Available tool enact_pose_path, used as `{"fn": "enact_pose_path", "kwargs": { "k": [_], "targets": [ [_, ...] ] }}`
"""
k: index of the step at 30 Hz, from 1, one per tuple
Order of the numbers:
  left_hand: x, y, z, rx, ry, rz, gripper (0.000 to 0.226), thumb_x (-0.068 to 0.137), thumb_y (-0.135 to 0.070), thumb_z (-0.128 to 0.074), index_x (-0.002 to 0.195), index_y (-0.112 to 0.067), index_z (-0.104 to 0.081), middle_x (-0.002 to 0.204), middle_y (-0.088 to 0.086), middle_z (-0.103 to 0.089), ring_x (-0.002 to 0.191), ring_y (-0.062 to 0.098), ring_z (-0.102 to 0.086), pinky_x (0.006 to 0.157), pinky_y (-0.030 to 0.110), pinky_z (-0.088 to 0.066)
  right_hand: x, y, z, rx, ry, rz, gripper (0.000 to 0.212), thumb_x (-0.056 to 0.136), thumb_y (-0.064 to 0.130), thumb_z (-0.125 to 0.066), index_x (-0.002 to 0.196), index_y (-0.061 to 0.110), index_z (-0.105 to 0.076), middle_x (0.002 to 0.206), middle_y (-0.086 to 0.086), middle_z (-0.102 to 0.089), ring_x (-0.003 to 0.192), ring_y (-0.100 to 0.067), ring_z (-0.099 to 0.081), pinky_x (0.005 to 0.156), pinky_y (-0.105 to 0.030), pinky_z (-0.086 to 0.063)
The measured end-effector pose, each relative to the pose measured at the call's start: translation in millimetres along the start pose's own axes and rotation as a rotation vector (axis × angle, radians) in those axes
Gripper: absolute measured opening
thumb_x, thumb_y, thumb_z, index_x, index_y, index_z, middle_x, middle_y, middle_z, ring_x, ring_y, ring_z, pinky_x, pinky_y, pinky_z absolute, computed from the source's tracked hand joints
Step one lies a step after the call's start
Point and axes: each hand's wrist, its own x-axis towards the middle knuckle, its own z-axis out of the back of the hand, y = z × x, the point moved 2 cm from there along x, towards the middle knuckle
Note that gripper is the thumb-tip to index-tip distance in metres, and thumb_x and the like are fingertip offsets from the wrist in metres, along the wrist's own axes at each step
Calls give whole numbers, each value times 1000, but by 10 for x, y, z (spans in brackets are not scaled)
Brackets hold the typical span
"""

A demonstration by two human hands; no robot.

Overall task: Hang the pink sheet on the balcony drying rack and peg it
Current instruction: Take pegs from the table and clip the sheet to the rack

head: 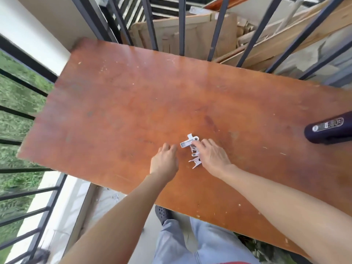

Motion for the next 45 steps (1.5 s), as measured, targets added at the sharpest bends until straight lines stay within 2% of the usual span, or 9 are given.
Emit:
{"fn": "enact_pose_path", "kwargs": {
  "k": [9, 13, 16, 21, 29, 34, 39, 42, 45],
  "targets": [
    [527, -484, -189, -47, -39, -141, 28, 96, -36, -50, 114, -16, -59, 114, 8, -49, 108, 27, -50, 74, 38, -46, -197, -425, 51, 180, 8, -68, 34, 89, 11, -59, 120, 20, -49, 105, -4, -56, 96, -30, -60, 78, -41, -50],
    [578, -627, -232, 6, -107, -198, 22, 94, -29, -53, 102, -13, -65, 109, 8, -51, 104, 28, -50, 65, 35, -42, -347, -647, 54, 224, -11, -141, 46, 88, 14, -63, 133, 18, -51, 108, -3, -55, 97, -28, -62, 79, -37, -48],
    [570, -763, -252, 61, -91, -245, 22, 94, -23, -49, 106, -14, -64, 112, 7, -51, 108, 27, -48, 64, 33, -36, -455, -819, 81, 267, -38, -214, 37, 84, 6, -65, 120, 13, -62, 103, -5, -55, 95, -29, -62, 78, -34, -46],
    [526, -815, -338, 114, -37, -226, 20, 95, -30, -52, 106, -17, -62, 110, 1, -56, 117, 22, -44, 68, 29, -34, -549, -951, 238, 289, -78, -311, 25, 81, 7, -63, 103, 15, -57, 108, -1, -53, 81, -28, -58, 67, -30, -33],
    [431, -881, -378, 34, 19, -80, 26, 86, -34, -66, 100, -13, -59, 104, 3, -61, 112, 22, -49, 72, 32, -40, -625, -898, 424, 330, -57, -421, 20, 86, 14, -56, 101, 20, -44, 80, -4, -59, 72, -33, -55, 60, -33, -33],
    [317, -733, -378, -71, -81, -66, 28, 86, -12, -59, 113, -13, -51, 111, 7, -59, 108, 28, -54, 82, 36, -45, -640, -784, 553, 295, -73, -370, 21, 87, 12, -54, 103, 20, -42, 77, -2, -56, 69, -29, -50, 59, -32, -30],
    [-5, -368, -133, -280, -190, 2, 58, 82, -5, -58, 138, -10, -44, 119, 14, -52, 95, 41, -60, 79, 43, -47, -597, -452, 592, 177, -55, -256, 42, 90, 13, -49, 130, 21, -39, 102, -7, -63, 86, -35, -61, 67, -34, -35],
    [-377, 31, 99, -352, -254, 104, 37, 83, -5, -58, 119, -7, -56, 110, 14, -50, 90, 40, -59, 71, 37, -41, -509, -29, 606, 165, -13, -150, 47, 95, 27, -49, 141, 22, -39, 133, -6, -56, 111, -35, -58, 84, -37, -44],
    [-879, 530, 257, -426, -345, 204, 20, 83, 2, -50, 100, -7, -53, 106, 12, -50, 91, 39, -60, 70, 33, -39, -382, 526, 609, 178, 34, -24, 45, 98, 46, -44, 138, 25, -44, 136, -1, -52, 119, -32, -55, 91, -37, -43]
  ]
}}
